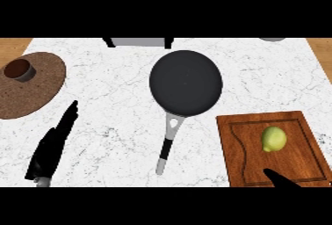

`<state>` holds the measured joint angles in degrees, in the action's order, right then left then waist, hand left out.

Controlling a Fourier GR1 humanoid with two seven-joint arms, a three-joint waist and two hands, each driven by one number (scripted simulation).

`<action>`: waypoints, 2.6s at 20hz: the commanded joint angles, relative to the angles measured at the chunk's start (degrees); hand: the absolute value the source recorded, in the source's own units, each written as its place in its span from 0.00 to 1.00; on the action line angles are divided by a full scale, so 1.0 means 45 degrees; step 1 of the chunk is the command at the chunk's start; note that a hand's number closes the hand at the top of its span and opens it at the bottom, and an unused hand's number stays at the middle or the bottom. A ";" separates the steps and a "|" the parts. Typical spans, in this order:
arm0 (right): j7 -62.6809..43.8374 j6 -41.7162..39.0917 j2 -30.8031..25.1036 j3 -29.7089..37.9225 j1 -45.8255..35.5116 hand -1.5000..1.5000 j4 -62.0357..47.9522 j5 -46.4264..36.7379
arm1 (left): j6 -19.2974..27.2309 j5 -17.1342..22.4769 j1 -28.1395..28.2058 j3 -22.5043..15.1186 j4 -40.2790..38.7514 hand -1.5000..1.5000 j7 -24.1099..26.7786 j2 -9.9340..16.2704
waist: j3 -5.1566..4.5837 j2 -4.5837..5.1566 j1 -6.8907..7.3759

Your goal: Pick the lemon from the cutting board and place it in the pan

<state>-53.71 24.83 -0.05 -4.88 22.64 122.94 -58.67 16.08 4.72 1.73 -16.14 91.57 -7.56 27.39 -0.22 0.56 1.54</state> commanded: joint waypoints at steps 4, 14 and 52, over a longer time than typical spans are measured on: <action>-0.4161 -0.3726 0.0011 -0.0083 -0.3781 0.00 -0.1210 -0.1078 | -0.0009 -0.0250 -0.0004 0.0145 -0.0233 0.50 0.0110 -0.0262 | 0.0033 -0.0064 -0.0107; -0.4823 -0.4317 0.0011 0.0757 -0.6241 0.00 -0.3816 -0.0580 | -0.0434 -0.0387 0.0212 0.0533 -0.0385 0.50 0.0422 -0.0537 | 0.0048 -0.0100 -0.0203; -0.1503 -0.1216 0.0007 0.2683 -0.6681 1.00 -0.8604 0.1035 | -0.1269 -0.1894 0.1007 0.1448 0.1162 0.50 -0.0715 -0.1721 | 0.0057 -0.0138 -0.0303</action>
<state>-60.20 14.10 -0.30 7.15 -8.85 84.63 -55.67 9.20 -1.66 5.24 -8.58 92.22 -7.05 21.08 0.00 0.00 0.23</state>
